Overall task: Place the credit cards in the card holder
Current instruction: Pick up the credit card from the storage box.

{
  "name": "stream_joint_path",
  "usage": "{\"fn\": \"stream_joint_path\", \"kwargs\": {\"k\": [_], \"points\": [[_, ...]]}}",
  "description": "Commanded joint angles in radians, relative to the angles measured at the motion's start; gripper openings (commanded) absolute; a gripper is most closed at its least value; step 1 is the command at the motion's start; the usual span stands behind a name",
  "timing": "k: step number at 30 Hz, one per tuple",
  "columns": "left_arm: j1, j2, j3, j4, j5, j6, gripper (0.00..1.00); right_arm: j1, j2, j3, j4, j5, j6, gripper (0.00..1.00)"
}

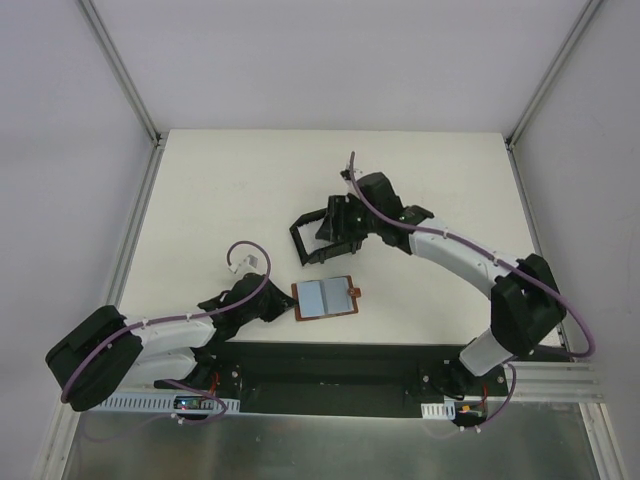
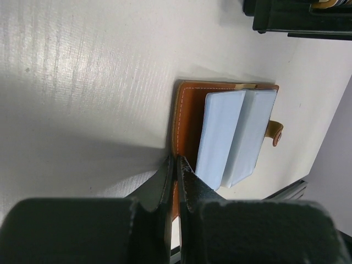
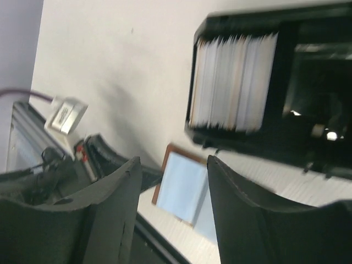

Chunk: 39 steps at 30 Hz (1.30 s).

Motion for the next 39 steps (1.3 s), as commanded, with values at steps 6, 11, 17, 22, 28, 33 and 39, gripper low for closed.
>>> {"fn": "stream_joint_path", "kwargs": {"k": [6,11,17,22,28,33,39], "points": [[0.007,0.014,0.013,-0.137,0.003,0.084,0.00,-0.089,0.263,0.300,-0.193,0.026,-0.143,0.59],[0.007,0.029,0.023,-0.136,0.012,0.095,0.00,-0.109,0.359,0.374,-0.201,-0.023,-0.160,0.62],[0.010,0.043,0.036,-0.131,0.021,0.102,0.00,-0.123,0.451,0.420,-0.203,-0.101,-0.166,0.64],[0.012,0.069,0.047,-0.126,0.032,0.106,0.00,-0.129,0.497,0.440,-0.206,-0.158,-0.155,0.66],[0.016,0.092,0.058,-0.122,0.046,0.110,0.00,-0.132,0.509,0.447,-0.212,-0.184,-0.158,0.66],[0.016,0.094,0.061,-0.122,0.048,0.110,0.00,-0.133,0.472,0.432,-0.201,-0.189,-0.158,0.58],[0.019,0.100,0.061,-0.116,0.052,0.112,0.00,-0.133,0.437,0.418,-0.193,-0.186,-0.155,0.51]]}}
